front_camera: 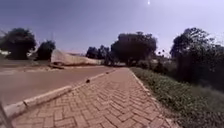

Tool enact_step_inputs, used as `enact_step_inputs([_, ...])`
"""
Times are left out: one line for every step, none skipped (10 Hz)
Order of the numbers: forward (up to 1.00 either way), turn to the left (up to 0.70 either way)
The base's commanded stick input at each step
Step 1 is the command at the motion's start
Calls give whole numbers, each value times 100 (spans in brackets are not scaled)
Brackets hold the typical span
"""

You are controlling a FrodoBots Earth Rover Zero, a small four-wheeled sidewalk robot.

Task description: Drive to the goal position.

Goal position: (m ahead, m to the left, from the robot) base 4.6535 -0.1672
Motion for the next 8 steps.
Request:
enact_step_inputs([30, 0])
enact_step_inputs([30, 0])
enact_step_inputs([30, 0])
enact_step_inputs([30, 0])
enact_step_inputs([30, 0])
enact_step_inputs([30, 0])
enact_step_inputs([30, 0])
enact_step_inputs([30, 0])
